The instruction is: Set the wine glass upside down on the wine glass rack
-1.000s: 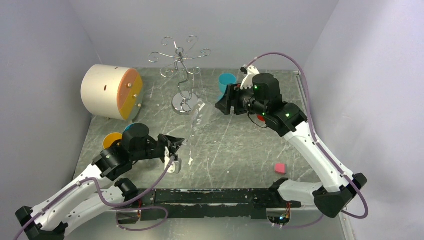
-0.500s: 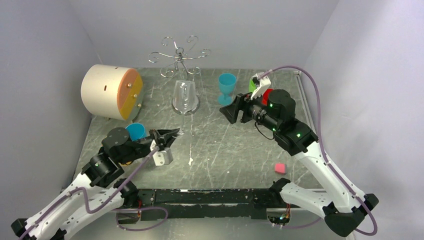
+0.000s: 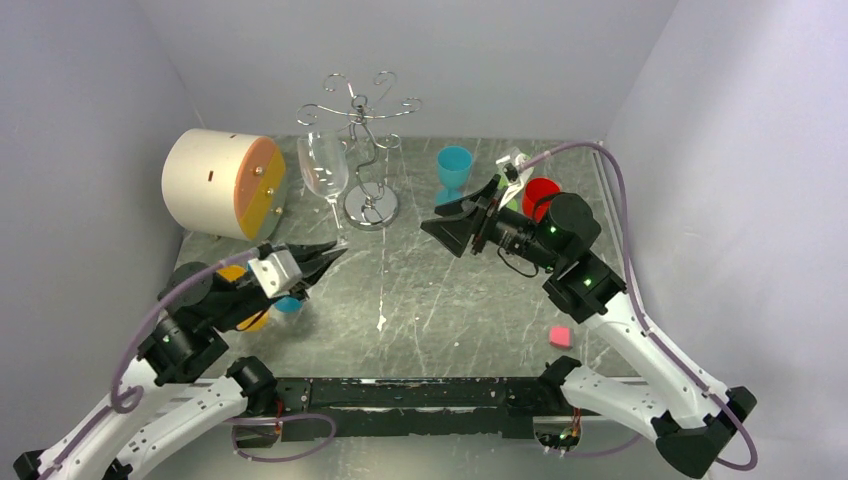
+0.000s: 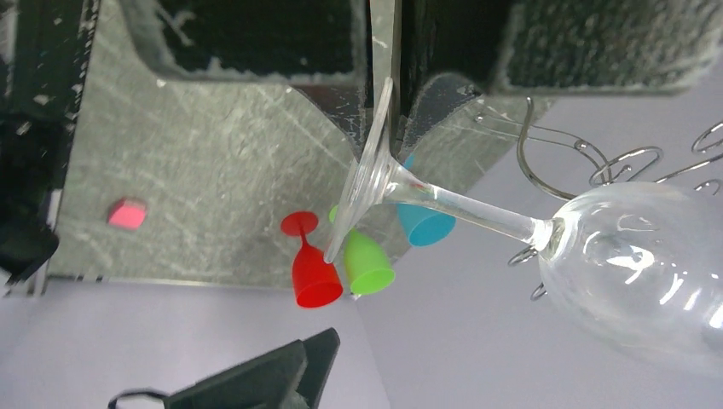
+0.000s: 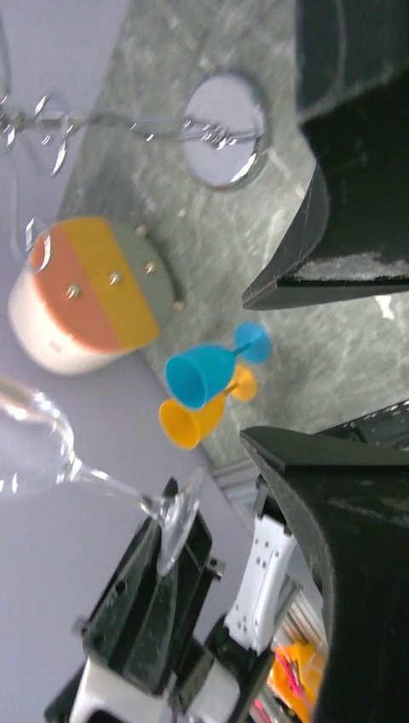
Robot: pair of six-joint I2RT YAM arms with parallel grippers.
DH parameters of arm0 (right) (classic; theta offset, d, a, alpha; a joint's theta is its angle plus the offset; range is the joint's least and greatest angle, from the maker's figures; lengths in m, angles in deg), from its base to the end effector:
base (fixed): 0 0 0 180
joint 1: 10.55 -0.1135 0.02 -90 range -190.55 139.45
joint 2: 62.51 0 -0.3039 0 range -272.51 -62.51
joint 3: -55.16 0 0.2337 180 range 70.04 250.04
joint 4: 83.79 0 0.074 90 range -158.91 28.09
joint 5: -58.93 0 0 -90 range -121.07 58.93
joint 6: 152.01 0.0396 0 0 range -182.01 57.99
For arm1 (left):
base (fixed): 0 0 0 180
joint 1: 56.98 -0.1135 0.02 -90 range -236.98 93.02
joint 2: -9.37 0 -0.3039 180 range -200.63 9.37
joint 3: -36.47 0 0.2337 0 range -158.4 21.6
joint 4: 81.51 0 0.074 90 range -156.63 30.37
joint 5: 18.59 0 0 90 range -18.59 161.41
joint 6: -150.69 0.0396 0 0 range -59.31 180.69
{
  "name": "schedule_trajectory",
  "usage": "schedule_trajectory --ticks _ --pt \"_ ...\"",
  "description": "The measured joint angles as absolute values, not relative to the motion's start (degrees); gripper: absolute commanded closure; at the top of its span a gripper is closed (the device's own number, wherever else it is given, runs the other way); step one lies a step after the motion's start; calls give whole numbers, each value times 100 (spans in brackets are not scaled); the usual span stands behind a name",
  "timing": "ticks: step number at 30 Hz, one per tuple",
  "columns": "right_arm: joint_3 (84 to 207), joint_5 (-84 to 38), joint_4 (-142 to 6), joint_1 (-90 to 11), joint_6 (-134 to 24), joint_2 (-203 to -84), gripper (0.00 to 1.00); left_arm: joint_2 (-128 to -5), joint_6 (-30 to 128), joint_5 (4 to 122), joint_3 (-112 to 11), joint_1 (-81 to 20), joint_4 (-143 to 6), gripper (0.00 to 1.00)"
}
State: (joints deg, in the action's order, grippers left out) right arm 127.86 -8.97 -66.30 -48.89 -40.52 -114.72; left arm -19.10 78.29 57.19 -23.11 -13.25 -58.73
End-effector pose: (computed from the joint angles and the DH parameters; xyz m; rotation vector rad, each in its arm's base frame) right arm 0.1188 0.1129 0.4413 -0.5595 1.5329 1.1105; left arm 0.0396 -0.0514 0.3954 0.9120 1.1311 -0.5509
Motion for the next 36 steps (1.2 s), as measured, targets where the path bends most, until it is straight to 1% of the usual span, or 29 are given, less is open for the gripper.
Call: schedule_trajectory --ticks 2,5,7,9,13,23,31,33,36 --pt "12788 -803 -6951 -5036 -3971 -11507 54 -1866 7421 5793 -2440 -1327 -5838 93" --pt "12854 -809 -7203 -5471 -3942 -11697 57 -1718 6741 5911 -2506 -1327 -5784 93" --pt "12985 -947 -7216 -5882 -3993 -11940 61 -1632 6301 5992 -2554 -1327 -5668 93" --pt "13129 -1085 -7209 -6273 -4052 -12204 63 -1600 5963 6045 -2635 -1327 -5530 93" --pt "13341 -1181 -7305 -6725 -4093 -12560 65 -1593 5392 6095 -2831 -1327 -5163 93" --pt "13529 -942 -7935 -7084 -4297 -12899 71 -1742 4518 5892 -3008 -1327 -4536 93" --pt "13586 -977 -7937 -7195 -4432 -13013 72 -1735 4330 5660 -3002 -1327 -4529 93" --pt "13590 -993 -7902 -7211 -4454 -13017 75 -1737 4306 5599 -2997 -1327 -4529 93" --pt "13595 -984 -7874 -7221 -4471 -13019 84 -1750 4286 5564 -2997 -1327 -4529 93"
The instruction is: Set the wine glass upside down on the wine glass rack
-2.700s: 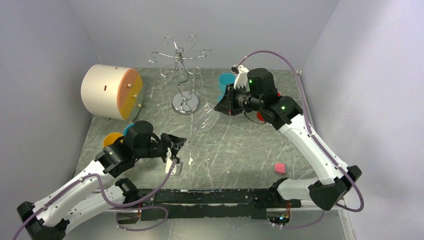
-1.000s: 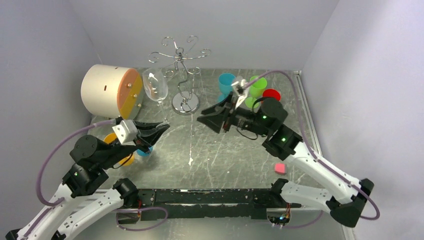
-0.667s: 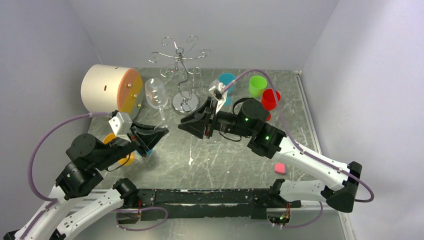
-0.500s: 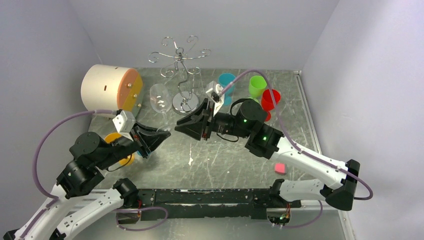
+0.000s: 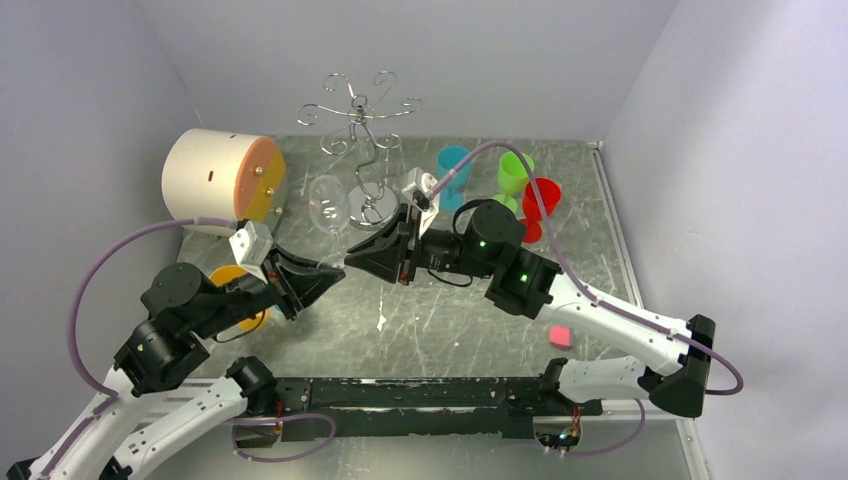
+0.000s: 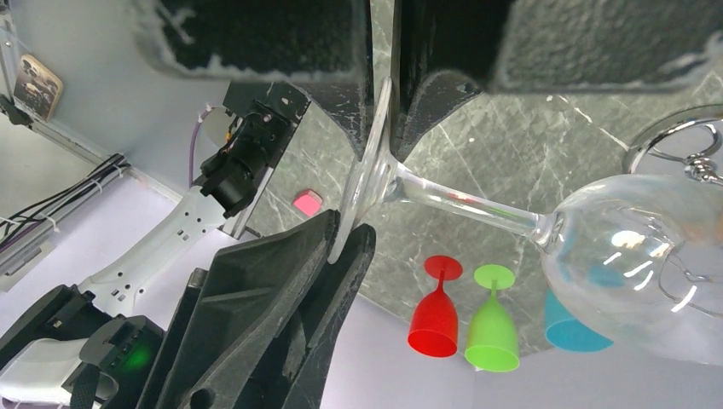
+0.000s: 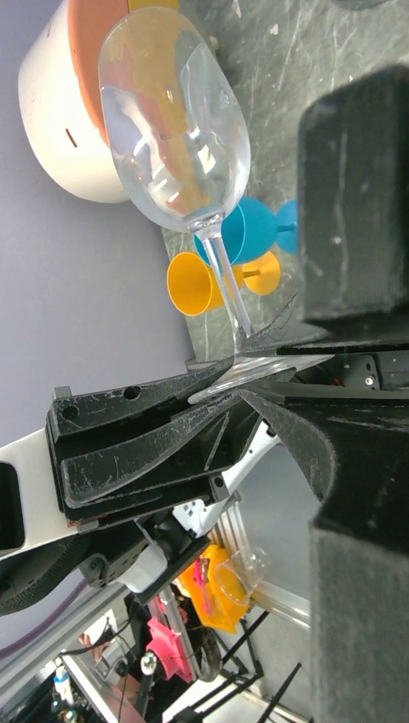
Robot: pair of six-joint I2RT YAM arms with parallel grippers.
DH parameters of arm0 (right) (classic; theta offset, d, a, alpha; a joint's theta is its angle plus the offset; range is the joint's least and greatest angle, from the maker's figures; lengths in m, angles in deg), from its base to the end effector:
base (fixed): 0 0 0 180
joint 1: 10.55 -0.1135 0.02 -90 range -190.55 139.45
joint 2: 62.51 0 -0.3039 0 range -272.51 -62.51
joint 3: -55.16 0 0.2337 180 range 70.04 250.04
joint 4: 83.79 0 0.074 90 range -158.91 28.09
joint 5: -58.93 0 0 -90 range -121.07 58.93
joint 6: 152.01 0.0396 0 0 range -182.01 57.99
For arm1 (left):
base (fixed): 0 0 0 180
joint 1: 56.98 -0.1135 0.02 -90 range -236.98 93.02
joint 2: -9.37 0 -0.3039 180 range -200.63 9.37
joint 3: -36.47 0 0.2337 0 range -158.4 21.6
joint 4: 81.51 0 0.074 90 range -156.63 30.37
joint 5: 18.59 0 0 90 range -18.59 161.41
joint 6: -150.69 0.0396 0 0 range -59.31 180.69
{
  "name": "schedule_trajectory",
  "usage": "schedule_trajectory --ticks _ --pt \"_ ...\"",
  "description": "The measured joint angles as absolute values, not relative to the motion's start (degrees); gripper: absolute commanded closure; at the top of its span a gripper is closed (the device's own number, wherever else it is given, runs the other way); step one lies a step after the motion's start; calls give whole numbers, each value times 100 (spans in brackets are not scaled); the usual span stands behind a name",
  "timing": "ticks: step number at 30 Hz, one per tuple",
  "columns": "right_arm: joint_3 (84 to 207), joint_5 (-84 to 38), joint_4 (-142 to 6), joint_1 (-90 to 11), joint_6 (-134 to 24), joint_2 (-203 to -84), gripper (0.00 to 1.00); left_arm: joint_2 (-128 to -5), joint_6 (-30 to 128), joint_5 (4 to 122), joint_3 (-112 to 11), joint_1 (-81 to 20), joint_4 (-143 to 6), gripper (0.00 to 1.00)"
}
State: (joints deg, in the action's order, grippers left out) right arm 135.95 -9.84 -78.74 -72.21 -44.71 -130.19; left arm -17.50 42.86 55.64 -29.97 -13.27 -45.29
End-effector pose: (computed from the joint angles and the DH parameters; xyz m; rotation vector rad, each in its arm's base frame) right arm 0.1023 0.2198 0.4632 -0.9014 1.3185 1.3690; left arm 0.0222 -0.0361 0.4063 0.5853 1.5017 -1.0547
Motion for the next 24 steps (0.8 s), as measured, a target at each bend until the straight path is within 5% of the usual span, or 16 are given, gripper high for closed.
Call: schedule_trajectory --ticks 6,9,24 --pt "13595 -986 -7773 -7215 -4598 -13015 100 -1812 4208 5507 -2997 -1327 -4485 93" --pt "13595 -960 -7738 -7215 -4681 -13004 100 -1812 4173 5474 -2997 -1327 -4470 84" --pt "13420 -1631 -7015 -7228 -4358 -12917 100 -1960 4457 5588 -2997 -1327 -4503 0"
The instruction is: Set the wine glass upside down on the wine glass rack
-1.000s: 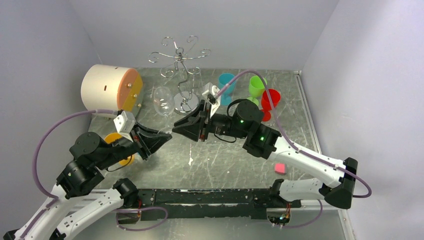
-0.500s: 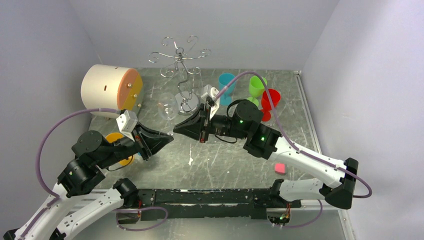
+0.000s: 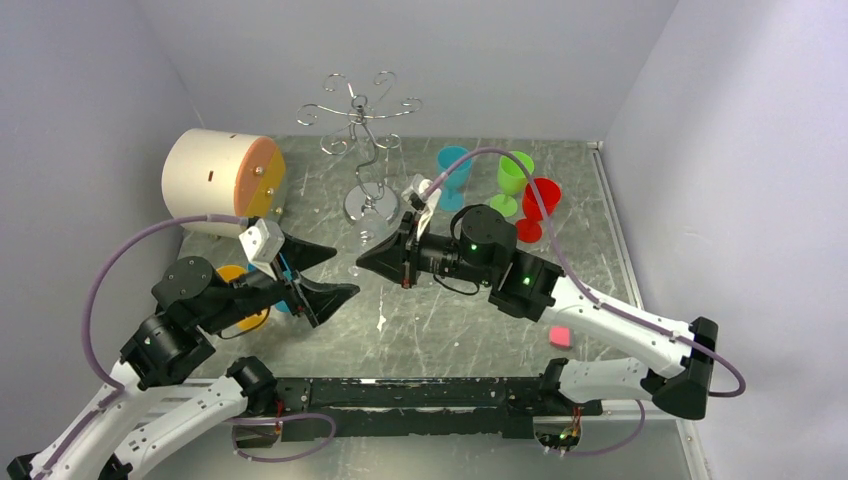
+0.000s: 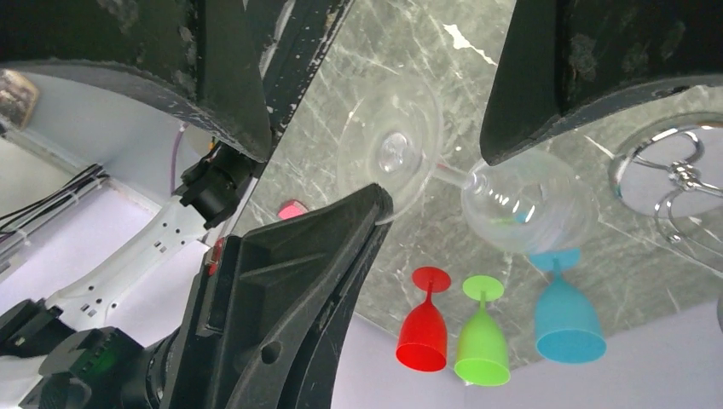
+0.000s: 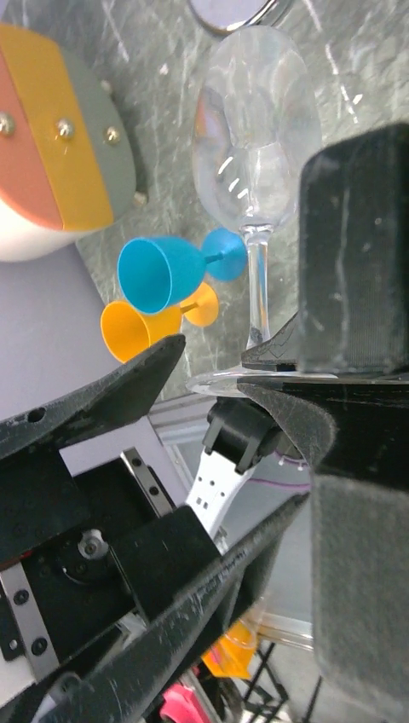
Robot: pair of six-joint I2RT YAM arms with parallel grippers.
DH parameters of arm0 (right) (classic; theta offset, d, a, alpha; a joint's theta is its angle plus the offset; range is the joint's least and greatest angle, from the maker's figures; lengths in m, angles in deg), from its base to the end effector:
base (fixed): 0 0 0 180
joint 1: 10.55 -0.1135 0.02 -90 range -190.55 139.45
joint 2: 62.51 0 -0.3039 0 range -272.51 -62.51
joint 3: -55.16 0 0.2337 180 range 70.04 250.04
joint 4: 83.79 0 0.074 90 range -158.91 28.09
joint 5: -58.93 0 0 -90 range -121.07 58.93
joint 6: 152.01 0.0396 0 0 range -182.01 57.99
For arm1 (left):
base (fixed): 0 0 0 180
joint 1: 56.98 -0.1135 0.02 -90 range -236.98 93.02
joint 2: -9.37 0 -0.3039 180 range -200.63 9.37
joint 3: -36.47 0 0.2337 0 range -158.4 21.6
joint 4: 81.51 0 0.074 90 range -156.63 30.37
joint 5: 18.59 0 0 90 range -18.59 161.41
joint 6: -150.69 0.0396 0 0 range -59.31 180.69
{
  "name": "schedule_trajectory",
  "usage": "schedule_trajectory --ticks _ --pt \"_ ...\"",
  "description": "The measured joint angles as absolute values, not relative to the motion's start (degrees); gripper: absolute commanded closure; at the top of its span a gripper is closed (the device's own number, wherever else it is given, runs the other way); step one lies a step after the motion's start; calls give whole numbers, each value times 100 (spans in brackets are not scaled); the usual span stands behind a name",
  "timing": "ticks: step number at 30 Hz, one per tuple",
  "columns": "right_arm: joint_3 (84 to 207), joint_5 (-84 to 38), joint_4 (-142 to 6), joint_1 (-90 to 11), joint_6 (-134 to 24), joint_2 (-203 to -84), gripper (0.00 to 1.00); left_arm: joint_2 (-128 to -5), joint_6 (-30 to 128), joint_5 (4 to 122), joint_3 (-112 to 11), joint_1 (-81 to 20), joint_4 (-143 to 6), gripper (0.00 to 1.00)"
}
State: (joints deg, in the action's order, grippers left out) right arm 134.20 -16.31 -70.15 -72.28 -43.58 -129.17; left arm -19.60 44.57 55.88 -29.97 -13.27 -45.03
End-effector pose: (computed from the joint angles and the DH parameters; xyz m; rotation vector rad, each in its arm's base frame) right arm 0.1048 0.2163 0.4402 -0.8449 1.5324 1.2655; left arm 0.0301 -0.0434 0.4048 0.6096 1.5323 -1.0219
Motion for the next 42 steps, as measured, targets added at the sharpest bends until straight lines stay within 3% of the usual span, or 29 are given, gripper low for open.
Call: schedule_trajectory --ticks 10,20,26,35,42 --pt "13420 -2597 -6601 -6955 -3931 -12663 100 -1934 4673 6195 -2742 -1327 -4455 1" --pt "13405 -2361 -6516 -5029 -2998 -12628 100 -1779 4793 7011 -2132 -1327 -4363 1" --pt "13499 -2413 -6595 -4428 -2638 -12665 100 -1582 4800 7330 -1802 -1327 -4341 1" --pt "14559 -2287 -7034 -3259 -2251 -13631 100 -1667 4804 7387 -1802 -1327 -4308 1" --pt "15603 -2079 -7576 -2896 -1945 -14718 100 -1700 4802 7378 -1802 -1327 -4302 1"
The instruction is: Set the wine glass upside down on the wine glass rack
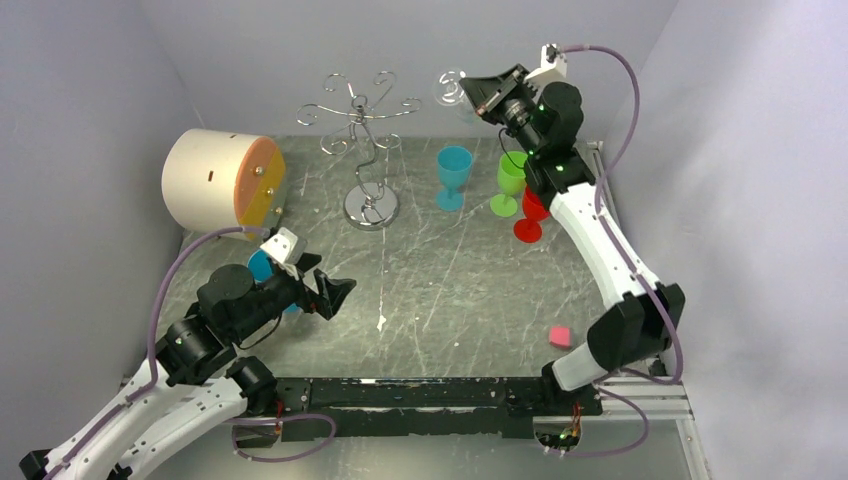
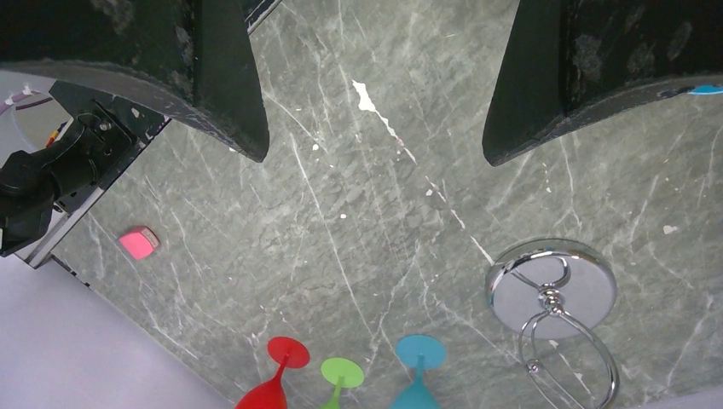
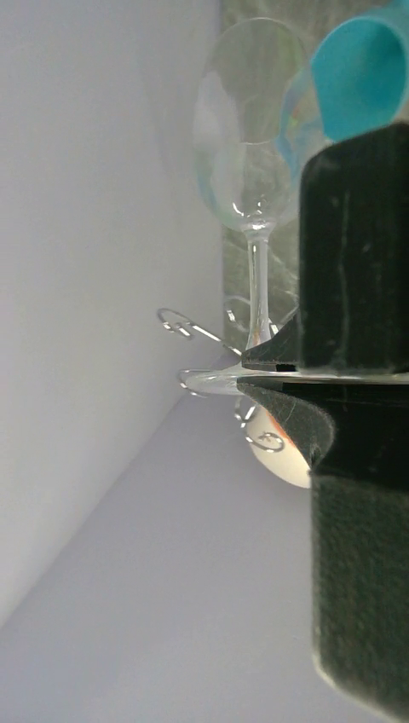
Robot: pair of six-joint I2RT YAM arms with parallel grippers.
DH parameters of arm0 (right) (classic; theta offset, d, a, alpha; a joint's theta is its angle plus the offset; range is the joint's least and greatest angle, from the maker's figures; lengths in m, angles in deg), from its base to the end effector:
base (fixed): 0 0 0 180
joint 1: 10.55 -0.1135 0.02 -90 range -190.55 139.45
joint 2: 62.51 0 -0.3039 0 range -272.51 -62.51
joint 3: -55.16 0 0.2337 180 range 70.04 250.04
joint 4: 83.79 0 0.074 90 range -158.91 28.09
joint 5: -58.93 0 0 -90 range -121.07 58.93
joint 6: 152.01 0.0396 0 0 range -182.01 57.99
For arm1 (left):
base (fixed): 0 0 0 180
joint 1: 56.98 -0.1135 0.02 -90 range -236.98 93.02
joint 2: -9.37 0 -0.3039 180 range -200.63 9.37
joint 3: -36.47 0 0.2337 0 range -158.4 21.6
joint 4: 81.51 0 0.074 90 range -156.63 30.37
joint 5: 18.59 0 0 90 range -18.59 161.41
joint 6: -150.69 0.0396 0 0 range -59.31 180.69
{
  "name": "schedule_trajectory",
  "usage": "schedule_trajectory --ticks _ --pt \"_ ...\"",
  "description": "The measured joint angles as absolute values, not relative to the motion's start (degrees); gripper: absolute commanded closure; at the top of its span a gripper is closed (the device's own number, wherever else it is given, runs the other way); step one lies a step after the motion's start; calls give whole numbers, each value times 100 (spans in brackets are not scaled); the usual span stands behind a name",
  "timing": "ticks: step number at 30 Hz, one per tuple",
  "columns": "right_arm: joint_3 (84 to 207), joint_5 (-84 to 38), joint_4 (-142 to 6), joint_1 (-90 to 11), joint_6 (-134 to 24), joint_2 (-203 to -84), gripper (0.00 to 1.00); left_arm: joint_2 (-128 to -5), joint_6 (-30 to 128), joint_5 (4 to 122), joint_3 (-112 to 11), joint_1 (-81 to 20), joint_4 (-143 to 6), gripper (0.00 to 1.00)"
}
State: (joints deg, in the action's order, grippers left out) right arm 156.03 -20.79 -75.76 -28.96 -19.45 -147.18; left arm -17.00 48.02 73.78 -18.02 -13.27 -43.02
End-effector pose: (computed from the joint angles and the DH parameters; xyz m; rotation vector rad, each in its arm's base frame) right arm 0.3090 0.1103 0.4973 0.1616 1.5000 0.9947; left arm 0.0485 -0.0441 0.3382 0.4520 1.7439 -0.6765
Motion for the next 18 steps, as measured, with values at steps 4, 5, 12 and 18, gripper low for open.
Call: schedule_trajectory --ticks 4,5,12,18 --pt "16091 -2053 -7845 -2887 -1794 -15334 100 -1724 4802 7376 -1802 -1327 -4278 1" --pt "16231 -2044 -7893 -2887 -1755 -15507 100 -1726 4802 7376 -1802 -1327 -4269 1" --pt "17153 -1856 -8383 -2872 -1492 -16683 100 -1722 4800 7374 -1802 -1327 -4260 1" --pt "18217 -1834 -8660 -2874 -1258 -17679 100 -1726 4800 7347 -1802 -1327 -4258 1"
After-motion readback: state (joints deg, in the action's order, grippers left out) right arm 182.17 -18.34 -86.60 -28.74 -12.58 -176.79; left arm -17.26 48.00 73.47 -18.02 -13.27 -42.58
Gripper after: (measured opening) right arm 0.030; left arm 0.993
